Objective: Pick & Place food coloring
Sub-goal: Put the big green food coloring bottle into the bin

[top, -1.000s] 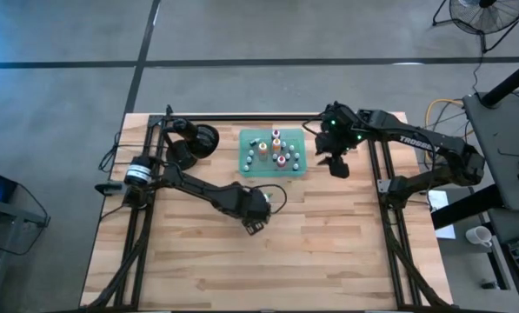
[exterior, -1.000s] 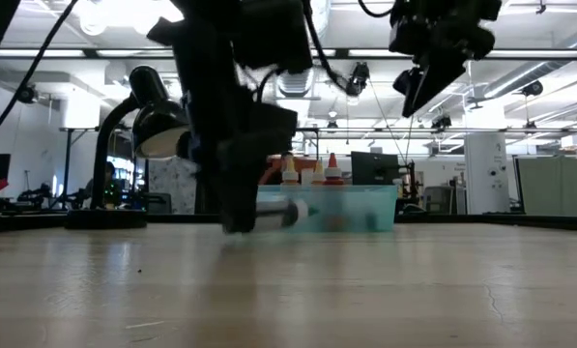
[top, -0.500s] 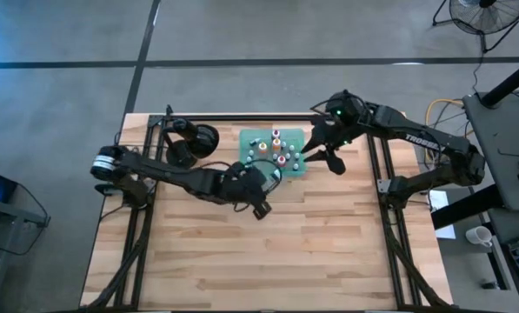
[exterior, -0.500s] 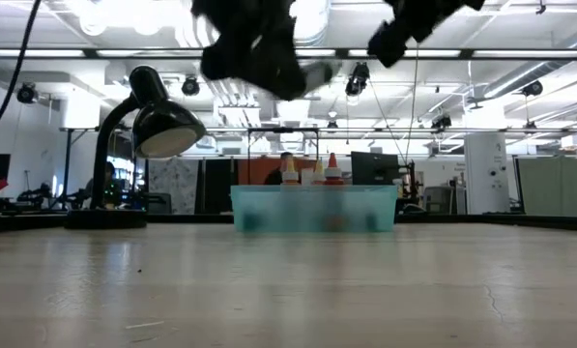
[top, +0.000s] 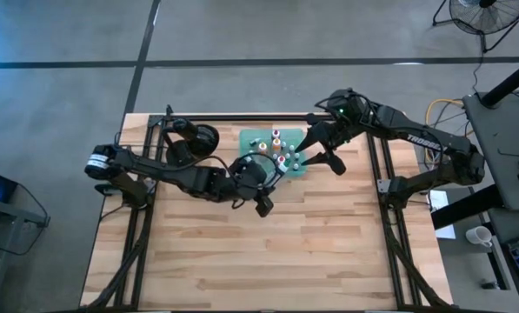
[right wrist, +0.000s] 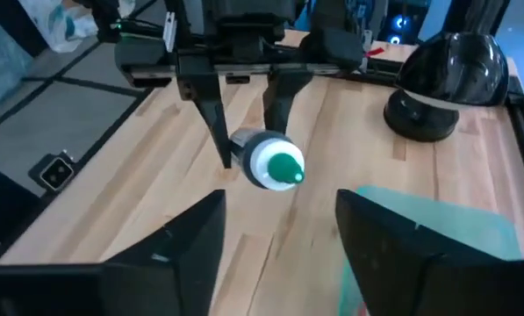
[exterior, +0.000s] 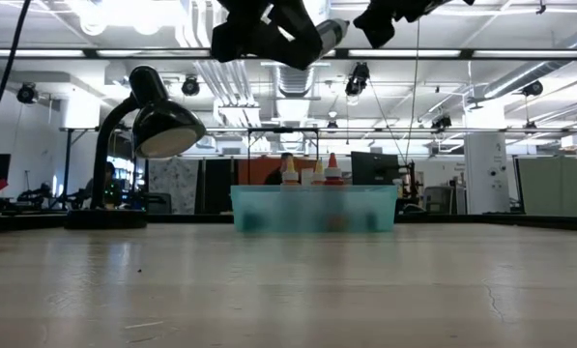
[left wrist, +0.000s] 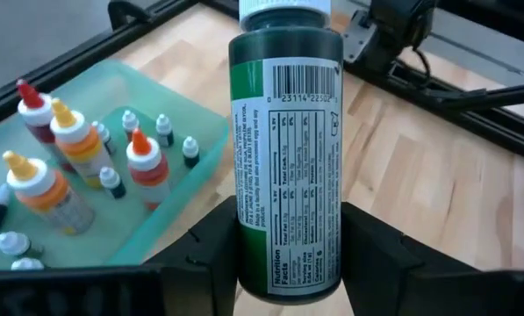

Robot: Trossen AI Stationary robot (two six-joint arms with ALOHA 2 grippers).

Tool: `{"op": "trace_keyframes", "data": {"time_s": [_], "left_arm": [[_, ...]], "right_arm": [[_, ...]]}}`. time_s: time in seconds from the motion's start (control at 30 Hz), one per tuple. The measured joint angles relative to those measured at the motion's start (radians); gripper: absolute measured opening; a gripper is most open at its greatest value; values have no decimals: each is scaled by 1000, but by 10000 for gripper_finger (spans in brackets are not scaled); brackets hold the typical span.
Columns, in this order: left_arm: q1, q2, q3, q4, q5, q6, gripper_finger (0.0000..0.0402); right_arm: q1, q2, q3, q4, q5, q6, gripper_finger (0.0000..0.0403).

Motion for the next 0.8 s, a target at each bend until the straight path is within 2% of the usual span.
{"op": "trace_keyframes", "data": {"time_s": [0.17, 0.33, 0.8], "left_arm": [[3, 0, 0, 64, 0, 72, 138], [13, 6, 0, 80, 2, 121, 138], [46, 51, 0, 129, 29, 191, 138]], "right_arm": [[18, 10, -1, 3, 6, -84, 241], [33, 26, -2, 12, 35, -124, 261], [51, 87, -2, 17, 40, -168, 251]]}}
